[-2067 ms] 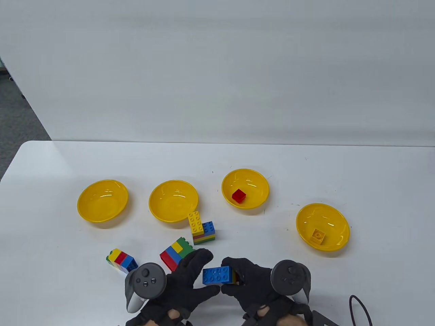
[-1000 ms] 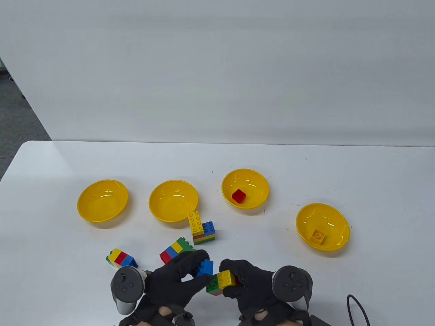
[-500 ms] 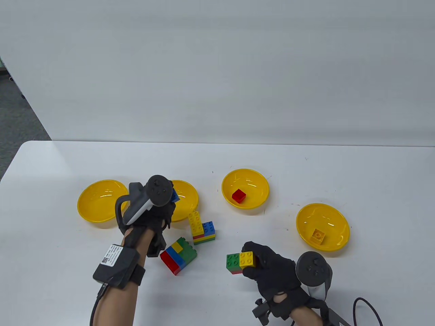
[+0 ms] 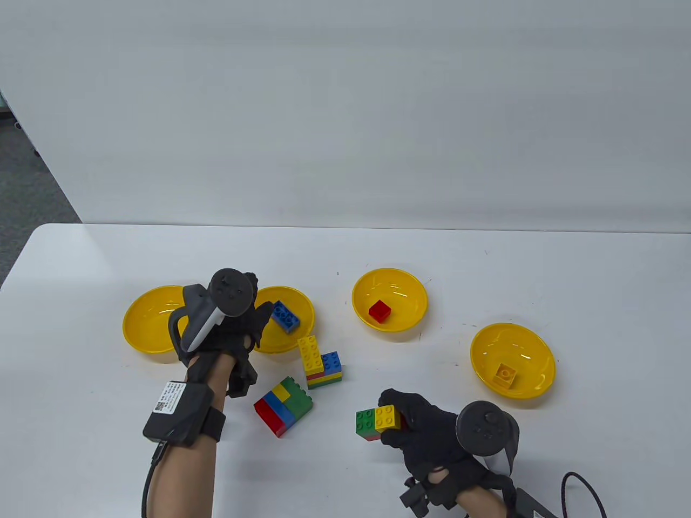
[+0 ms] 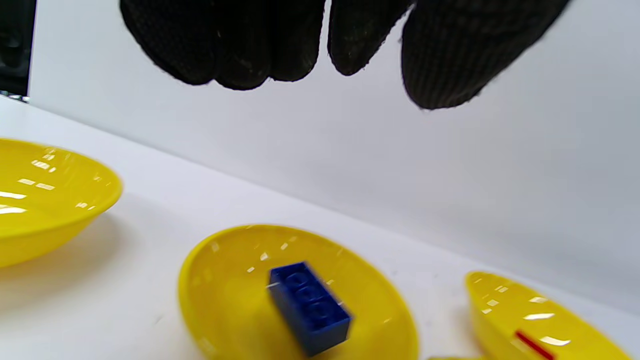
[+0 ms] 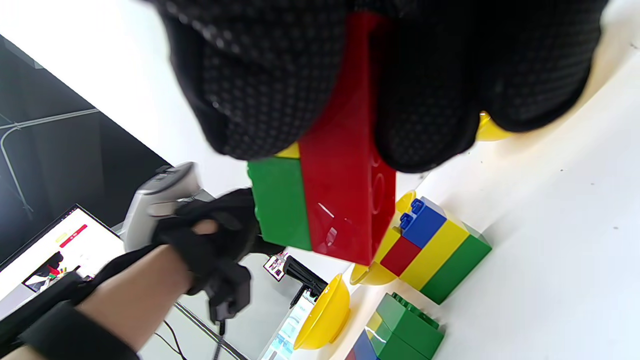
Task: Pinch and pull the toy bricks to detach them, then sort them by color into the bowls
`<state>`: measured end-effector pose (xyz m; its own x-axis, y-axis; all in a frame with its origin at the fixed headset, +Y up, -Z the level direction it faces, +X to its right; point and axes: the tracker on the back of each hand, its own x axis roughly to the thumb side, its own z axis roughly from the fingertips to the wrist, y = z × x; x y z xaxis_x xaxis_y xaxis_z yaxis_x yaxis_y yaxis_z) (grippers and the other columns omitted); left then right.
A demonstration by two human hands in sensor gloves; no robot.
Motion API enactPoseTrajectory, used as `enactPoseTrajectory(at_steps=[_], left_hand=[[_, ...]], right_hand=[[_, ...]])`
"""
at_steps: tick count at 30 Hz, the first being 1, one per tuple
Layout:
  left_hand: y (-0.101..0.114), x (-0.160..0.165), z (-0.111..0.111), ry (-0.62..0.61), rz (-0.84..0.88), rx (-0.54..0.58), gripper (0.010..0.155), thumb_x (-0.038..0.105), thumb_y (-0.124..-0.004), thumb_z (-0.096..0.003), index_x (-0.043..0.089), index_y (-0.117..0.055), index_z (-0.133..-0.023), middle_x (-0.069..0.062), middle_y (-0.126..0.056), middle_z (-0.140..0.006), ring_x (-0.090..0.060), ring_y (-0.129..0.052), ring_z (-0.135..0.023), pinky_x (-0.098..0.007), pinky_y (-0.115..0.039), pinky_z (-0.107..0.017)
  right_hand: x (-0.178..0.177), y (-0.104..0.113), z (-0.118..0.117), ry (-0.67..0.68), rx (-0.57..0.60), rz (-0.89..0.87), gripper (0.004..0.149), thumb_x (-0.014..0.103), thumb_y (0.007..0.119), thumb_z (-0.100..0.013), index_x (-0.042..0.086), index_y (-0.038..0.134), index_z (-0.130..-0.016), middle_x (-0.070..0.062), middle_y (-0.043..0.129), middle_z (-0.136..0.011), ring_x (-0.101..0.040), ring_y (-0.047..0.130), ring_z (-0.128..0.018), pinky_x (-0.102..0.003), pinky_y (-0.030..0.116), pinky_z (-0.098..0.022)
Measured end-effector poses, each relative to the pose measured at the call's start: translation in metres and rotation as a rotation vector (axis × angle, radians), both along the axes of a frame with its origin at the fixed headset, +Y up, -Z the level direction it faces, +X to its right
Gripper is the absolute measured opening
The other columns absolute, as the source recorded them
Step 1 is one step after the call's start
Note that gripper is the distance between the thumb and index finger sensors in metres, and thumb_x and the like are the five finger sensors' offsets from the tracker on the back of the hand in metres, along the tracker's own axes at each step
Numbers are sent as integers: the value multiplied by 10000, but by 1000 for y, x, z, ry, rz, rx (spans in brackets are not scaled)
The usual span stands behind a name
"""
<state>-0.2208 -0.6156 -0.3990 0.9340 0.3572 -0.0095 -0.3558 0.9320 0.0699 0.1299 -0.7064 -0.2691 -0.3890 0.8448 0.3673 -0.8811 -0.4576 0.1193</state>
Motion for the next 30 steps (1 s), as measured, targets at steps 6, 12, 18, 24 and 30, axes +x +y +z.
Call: enactPoseTrajectory(at_steps=[6, 12, 18, 24, 30], left_hand=[[39, 16, 58, -169, 172, 250, 658, 503, -866, -475, 229, -692, -1048, -199, -715, -1082, -478, -793, -932, -600, -750, -639], [18, 56, 114, -476, 351, 248, 679, 559, -874, -459, 222, -733, -1032, -190, -812, -1026, -457, -893, -844, -578, -807, -578], [-49, 94, 127, -631, 294, 89, 863, 617, -925, -379, 205, -615, -1070, -193, -747, -1045, -427, -894, -814, -555, -820, -533], [-67, 101, 127, -673, 374, 72, 698, 512, -974, -399, 184, -759, -976, -165, -887, -907, -390, -980, -676, -534, -854, -454], [-69, 92, 120, -730, 517, 29, 639, 466, -1057, -361, 121, -892, -873, -210, -980, -777, -399, -1043, -533, -520, -903, -379]], right_hand=[[-1, 6, 3, -18, 8, -45, 629, 231, 919, -255, 8, 820, -834, -289, 872, -784, -350, 1020, -458, -590, 868, -372], [-1, 13, 5, -26, 24, -107, 629, 232, 919, -256, 7, 818, -835, -289, 872, -784, -351, 1020, -459, -590, 868, -373], [0, 13, 7, -23, 36, -121, 629, 233, 916, -251, 5, 821, -831, -291, 876, -777, -349, 1023, -454, -591, 870, -370], [-8, 10, 10, 3, 37, -105, 630, 230, 910, -239, 0, 831, -820, -294, 886, -764, -349, 1027, -441, -594, 874, -361], [-17, 8, 13, 53, 16, -115, 633, 221, 863, -215, -22, 841, -799, -292, 904, -738, -347, 1037, -408, -599, 888, -341]])
